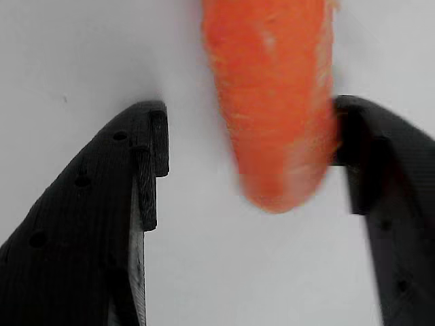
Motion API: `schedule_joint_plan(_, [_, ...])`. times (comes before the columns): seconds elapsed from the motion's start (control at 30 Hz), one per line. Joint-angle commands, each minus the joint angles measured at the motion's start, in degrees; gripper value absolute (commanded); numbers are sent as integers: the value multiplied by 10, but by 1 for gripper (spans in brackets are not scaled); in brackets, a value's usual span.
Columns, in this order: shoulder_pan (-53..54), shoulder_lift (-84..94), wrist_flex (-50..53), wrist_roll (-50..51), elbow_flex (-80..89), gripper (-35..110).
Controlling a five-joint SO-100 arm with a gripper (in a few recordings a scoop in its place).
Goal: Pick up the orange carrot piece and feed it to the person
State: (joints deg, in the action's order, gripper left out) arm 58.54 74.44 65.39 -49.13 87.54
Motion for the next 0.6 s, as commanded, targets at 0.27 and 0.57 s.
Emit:
schedule_joint_plan(0.27, [7, 16, 18, -5, 5, -2])
schedule_joint_plan(0.57, [-2, 27, 11, -4, -7, -2])
